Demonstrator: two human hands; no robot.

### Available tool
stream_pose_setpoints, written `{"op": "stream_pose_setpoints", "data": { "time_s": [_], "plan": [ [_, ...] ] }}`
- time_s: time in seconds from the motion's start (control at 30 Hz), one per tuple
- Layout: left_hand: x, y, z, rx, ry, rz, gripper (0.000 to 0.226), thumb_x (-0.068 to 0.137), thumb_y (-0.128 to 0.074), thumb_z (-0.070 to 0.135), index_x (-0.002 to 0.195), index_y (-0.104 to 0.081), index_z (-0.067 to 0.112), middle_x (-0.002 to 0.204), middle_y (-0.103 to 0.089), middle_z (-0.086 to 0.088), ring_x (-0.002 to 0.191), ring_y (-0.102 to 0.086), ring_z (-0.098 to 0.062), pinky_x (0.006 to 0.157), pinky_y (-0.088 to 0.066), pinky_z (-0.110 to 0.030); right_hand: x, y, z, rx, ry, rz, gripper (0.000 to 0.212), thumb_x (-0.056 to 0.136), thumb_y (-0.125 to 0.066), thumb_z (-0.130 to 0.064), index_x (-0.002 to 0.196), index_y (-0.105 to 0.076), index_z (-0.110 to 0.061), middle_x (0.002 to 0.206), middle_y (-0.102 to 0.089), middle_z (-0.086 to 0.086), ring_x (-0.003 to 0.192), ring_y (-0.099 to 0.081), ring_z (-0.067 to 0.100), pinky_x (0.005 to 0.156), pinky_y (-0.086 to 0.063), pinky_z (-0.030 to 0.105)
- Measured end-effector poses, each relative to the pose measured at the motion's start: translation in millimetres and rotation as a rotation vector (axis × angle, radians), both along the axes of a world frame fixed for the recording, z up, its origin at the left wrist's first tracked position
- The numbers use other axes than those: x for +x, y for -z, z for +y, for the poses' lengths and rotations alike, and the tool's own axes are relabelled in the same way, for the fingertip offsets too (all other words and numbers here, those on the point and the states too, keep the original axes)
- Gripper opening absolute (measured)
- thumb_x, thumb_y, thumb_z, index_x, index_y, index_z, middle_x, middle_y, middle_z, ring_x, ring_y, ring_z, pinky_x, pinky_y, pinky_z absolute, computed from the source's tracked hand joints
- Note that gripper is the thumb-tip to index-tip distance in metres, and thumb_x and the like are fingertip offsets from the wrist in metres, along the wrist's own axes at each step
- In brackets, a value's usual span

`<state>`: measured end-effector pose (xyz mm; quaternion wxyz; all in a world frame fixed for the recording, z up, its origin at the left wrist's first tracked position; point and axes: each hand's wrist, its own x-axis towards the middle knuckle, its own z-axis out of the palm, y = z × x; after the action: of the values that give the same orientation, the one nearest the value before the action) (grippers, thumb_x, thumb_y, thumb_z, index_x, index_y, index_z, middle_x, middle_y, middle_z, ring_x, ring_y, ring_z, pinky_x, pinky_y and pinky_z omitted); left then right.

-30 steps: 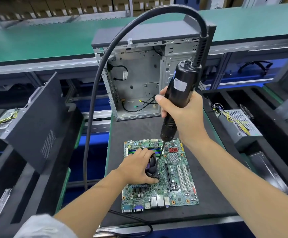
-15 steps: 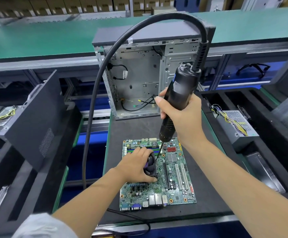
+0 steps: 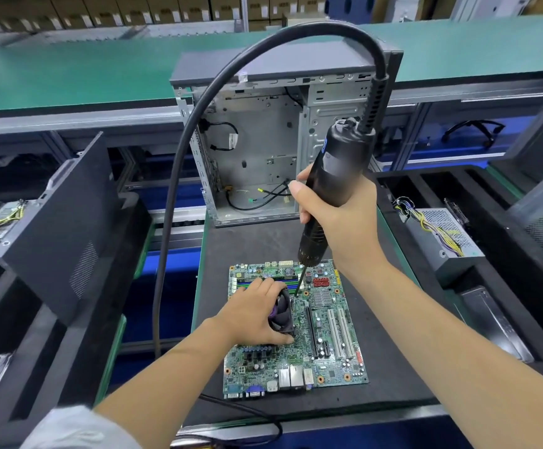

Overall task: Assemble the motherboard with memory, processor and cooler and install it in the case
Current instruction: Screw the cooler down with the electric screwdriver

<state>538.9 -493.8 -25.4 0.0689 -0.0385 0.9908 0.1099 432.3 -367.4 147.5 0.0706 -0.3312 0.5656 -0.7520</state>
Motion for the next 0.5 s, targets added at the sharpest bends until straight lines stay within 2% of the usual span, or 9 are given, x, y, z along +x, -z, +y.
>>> {"op": "stream_pose_setpoints", "data": {
  "time_s": [0.5],
  "plan": [
    [-0.1, 0.5, 0.4, 0.014, -0.015, -0.023, 0.098, 0.063, -0.057, 0.079, 0.139, -0.028, 0.024, 0.130, -0.041, 0.007, 0.119, -0.038, -0.017, 0.097, -0.037, -0.040, 4.2, 0.6, -7.2, 0.013, 0.022, -0.009, 0.009, 0.081, -0.069, 0.000, 0.081, -0.060, 0.002, 0.066, -0.059, 0.008, 0.046, -0.051, 0.016, 0.053, -0.047, 0.026]
  ]
}}
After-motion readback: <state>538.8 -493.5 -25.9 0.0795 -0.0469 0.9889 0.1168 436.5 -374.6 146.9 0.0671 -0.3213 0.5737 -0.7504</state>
